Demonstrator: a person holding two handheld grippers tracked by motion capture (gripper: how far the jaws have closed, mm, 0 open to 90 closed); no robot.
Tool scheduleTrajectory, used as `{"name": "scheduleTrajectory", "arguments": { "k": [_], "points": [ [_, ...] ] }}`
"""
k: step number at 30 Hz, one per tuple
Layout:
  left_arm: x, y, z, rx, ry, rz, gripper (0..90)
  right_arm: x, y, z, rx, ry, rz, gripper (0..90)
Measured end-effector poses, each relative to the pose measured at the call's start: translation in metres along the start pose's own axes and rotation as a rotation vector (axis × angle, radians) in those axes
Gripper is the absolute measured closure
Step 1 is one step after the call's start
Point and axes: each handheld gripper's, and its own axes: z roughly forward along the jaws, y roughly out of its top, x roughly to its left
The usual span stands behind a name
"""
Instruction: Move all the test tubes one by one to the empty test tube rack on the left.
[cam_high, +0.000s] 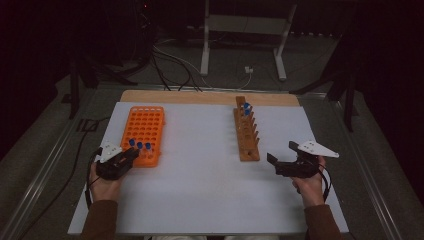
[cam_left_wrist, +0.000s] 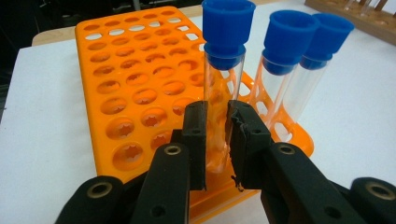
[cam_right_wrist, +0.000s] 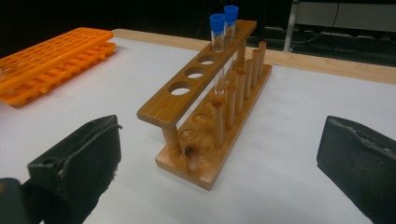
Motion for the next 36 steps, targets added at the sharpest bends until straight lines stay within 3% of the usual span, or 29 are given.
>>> {"name": "scheduleTrajectory", "arguments": {
  "k": [7,16,23,30,36],
  "points": [
    [-0.003,-0.003,0.003,0.041,0.011,0.030,78.4,0.000,-0.001,0.001,0.005,0.001,-0.003,0.0],
    [-0.001,-0.004,0.003,0.036,0.005,0.006,78.3,0.000,-0.002,0.001,0.009,0.005,-0.003,0.1],
    [0.004,-0.005,0.001,0.032,-0.008,-0.048,76.5,0.001,-0.002,0.003,0.011,0.009,-0.002,0.0],
    [0.009,-0.004,-0.011,-0.016,-0.036,-0.105,59.8,0.001,0.000,0.005,0.007,0.021,0.015,0.1],
    [0.012,-0.004,-0.024,-0.056,-0.058,-0.141,53.7,0.005,0.006,0.006,-0.007,0.024,0.009,0.1]
  ]
}}
